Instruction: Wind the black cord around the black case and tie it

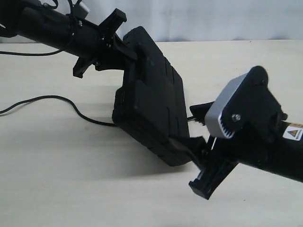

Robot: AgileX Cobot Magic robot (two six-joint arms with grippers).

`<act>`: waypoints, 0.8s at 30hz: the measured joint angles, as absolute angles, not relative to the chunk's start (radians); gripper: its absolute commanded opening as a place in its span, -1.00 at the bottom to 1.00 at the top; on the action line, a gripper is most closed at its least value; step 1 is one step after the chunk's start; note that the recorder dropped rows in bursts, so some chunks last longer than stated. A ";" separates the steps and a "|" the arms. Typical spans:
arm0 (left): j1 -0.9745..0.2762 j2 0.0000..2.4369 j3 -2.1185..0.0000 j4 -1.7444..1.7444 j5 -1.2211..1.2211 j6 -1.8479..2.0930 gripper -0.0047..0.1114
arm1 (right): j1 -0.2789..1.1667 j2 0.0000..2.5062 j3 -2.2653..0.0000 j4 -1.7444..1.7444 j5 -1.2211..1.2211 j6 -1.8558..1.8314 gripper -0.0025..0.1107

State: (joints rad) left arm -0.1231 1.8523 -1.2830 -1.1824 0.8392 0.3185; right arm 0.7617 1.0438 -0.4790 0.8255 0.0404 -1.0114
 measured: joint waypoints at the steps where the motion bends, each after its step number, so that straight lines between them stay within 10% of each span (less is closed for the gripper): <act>1: -0.125 1.852 -1.283 -1.195 0.839 0.318 -0.92 | 0.771 1.051 -0.484 0.823 0.040 -1.029 0.55; 24: -0.127 1.852 -1.282 -1.228 0.844 0.318 -0.92 | 0.879 1.175 -0.683 0.904 -0.040 -1.273 0.36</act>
